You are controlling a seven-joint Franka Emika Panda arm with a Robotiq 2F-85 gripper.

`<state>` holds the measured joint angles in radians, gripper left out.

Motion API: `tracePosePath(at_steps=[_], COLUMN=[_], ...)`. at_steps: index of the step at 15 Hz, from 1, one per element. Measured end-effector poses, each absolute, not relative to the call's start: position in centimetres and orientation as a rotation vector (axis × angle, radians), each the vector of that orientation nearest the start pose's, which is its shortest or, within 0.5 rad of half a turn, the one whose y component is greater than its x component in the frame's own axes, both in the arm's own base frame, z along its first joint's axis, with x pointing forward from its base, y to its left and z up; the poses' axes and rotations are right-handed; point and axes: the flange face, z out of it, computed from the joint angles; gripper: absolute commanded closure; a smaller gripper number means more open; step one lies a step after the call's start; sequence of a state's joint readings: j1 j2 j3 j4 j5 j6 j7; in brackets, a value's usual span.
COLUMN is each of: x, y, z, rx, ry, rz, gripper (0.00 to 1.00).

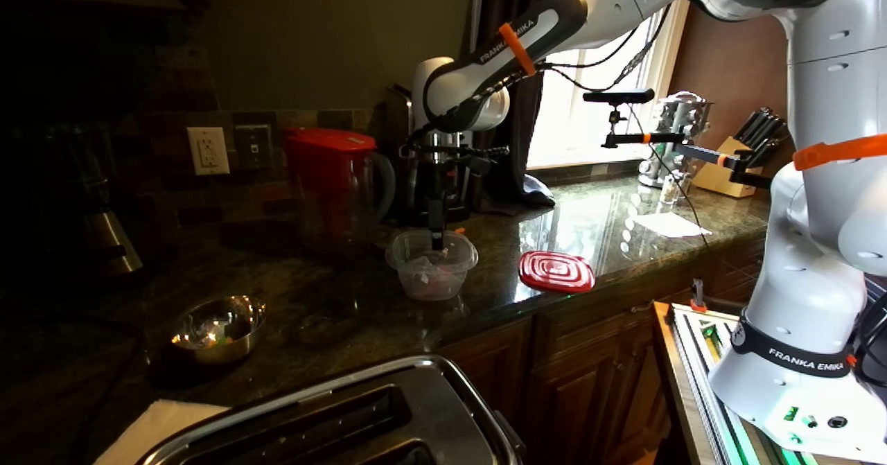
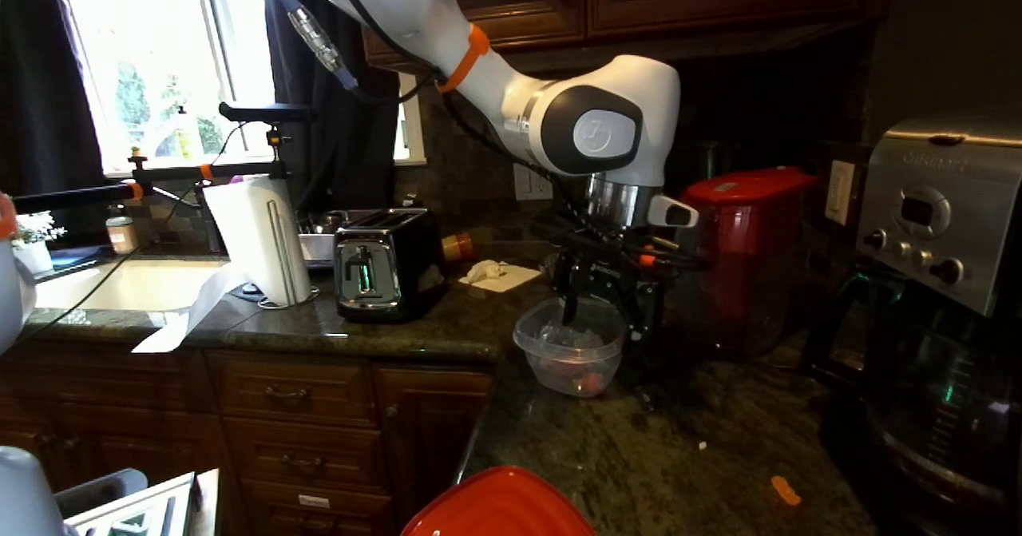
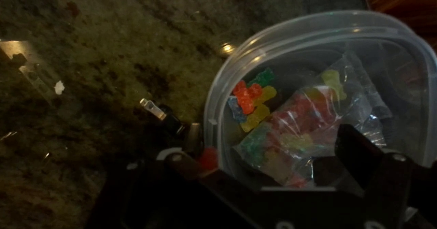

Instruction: Place the two orange objects from the counter in the clear bowl.

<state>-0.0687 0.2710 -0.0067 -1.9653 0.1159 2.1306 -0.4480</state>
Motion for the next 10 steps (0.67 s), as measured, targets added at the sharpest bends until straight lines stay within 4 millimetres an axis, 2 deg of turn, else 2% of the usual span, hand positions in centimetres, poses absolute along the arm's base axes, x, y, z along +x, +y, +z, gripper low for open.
tracePosePath(at_steps=[5,10], x=[59.3,59.2], y=[-3.5,-2.6], z=[33.4,35.9], rx=[-2.986,-2.989], ry=[-0.472,-0.502], rz=[0.102,0.042], gripper=[0.00,0.00])
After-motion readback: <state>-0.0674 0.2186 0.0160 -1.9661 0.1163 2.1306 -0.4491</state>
